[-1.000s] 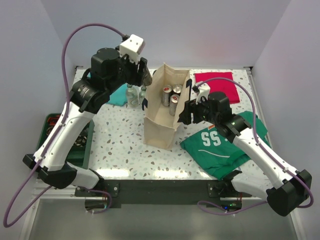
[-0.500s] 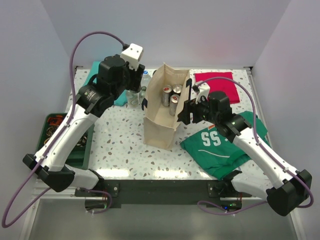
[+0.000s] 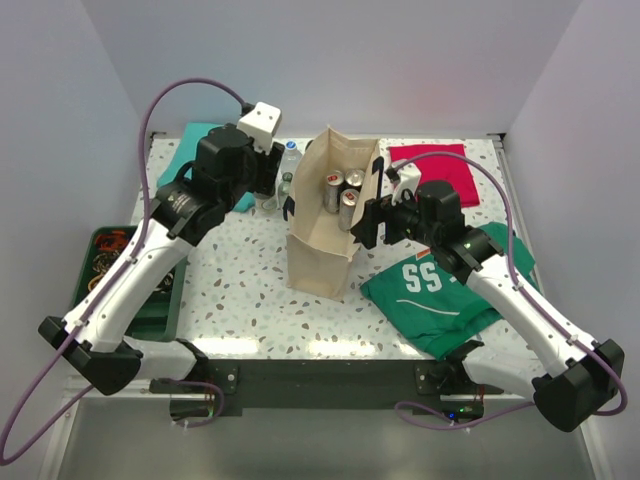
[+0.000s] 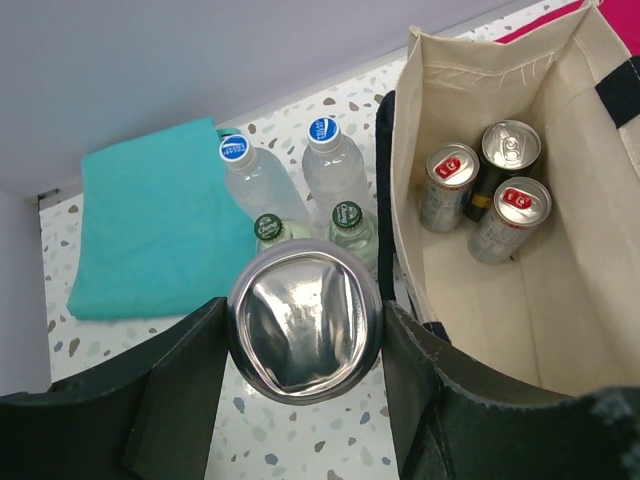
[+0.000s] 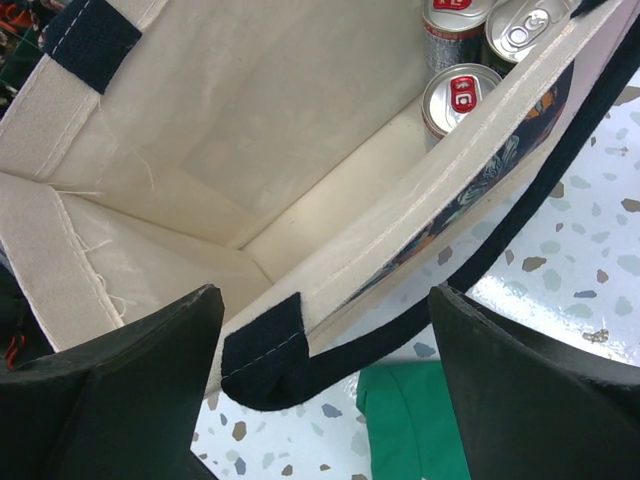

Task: Take the beverage out of the canvas bag
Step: Place the drink at the center of the board.

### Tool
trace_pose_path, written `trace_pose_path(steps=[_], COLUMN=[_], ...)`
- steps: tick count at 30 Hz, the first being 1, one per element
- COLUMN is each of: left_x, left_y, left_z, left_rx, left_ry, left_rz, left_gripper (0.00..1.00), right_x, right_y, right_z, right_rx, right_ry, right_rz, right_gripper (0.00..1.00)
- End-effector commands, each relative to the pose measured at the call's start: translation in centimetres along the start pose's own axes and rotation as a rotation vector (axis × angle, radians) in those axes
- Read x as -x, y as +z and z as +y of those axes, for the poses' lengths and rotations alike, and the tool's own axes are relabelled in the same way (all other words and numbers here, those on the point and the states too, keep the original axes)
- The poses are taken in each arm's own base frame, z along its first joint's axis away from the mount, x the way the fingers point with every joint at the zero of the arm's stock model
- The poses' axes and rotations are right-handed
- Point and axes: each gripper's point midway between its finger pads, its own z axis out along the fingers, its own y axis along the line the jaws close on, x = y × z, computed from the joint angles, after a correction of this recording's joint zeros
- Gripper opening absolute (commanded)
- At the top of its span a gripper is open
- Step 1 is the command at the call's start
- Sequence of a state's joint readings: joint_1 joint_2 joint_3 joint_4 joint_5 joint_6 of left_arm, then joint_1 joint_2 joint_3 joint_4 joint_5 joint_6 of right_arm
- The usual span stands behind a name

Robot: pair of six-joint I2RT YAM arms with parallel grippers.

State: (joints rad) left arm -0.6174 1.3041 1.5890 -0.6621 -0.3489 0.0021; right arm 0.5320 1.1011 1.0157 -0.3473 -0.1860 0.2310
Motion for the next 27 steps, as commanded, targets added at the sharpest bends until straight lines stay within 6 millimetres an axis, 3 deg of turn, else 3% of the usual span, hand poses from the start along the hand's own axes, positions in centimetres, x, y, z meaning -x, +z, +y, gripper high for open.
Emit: trace_pose_path(steps=[1,10,14,27], left_x=[3.9,2.1,0.8,-3.8], left_y=[-1.7,-0.9,0.3,5.0], left_z=[1.0,0.0,-1.0,-1.7], left_rx=[0.025,-0.004,-0.031,-0.039], left_ry=[-0.100,-0.111,-0.114,-0.140], left_rz=[-0.163,-0.141,-0.110,-0.041], left_gripper=[0.00,0.00,0.00,0.00], right_x=[3.6,5.1,5.7,5.9], right_y=[-0.9,-1.3,-2.0,-2.7], right_z=[1.4,2.5,3.0,1.7], right_rx=[0.043,0.085,0.103,0.026], right_ry=[-0.011,-0.004,-0.012,-0.006], right_rz=[-0.114,-0.152,-0.172,-0.191], right_gripper=[0.91,0.98,0.98,0.98])
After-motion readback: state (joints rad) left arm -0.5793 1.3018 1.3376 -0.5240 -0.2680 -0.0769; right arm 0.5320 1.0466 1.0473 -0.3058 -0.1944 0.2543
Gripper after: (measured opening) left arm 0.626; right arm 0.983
